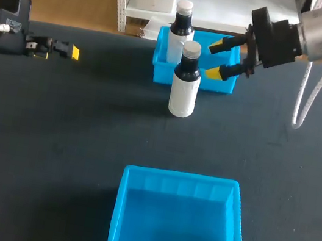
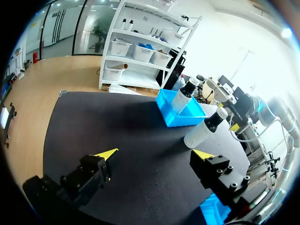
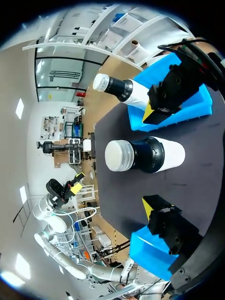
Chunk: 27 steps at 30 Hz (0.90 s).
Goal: Pick up the bottle, and place it in the far bin if it is heavy, or in the near bin if it is light.
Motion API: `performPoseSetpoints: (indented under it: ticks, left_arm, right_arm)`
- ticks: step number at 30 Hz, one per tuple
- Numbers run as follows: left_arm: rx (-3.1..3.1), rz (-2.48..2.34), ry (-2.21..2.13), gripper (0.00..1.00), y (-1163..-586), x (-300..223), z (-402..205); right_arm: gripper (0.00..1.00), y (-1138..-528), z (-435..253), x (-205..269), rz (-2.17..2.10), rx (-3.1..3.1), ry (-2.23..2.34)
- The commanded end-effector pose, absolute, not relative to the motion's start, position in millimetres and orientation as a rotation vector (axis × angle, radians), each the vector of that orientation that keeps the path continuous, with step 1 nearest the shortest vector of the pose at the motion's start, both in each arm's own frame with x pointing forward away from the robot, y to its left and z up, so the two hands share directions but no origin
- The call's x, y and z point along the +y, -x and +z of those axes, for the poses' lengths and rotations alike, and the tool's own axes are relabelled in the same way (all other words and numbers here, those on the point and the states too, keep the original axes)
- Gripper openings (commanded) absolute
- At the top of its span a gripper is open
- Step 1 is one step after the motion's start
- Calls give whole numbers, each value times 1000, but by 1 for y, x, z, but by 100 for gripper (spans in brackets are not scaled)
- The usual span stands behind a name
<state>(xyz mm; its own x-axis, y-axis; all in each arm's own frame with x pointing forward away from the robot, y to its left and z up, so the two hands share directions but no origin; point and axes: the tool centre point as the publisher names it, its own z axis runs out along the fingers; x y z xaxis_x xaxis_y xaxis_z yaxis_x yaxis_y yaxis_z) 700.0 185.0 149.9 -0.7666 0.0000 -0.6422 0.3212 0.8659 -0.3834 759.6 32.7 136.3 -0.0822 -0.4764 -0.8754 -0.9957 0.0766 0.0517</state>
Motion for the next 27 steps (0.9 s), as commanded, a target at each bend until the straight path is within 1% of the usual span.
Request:
performPoseSetpoints:
  ticks: [1, 21, 27]
  left_arm:
    - [2374, -636, -231, 100, -700, 185, 150]
    - [2374, -636, -231, 100, -700, 185, 150]
    - [2374, -636, -231, 100, -700, 185, 150]
  right_arm:
    - [100, -761, 133, 41, 952, 1634, 1500]
    - [100, -767, 121, 78, 1025, 1631, 1524]
    - [100, -766, 121, 82, 1038, 1627, 1527]
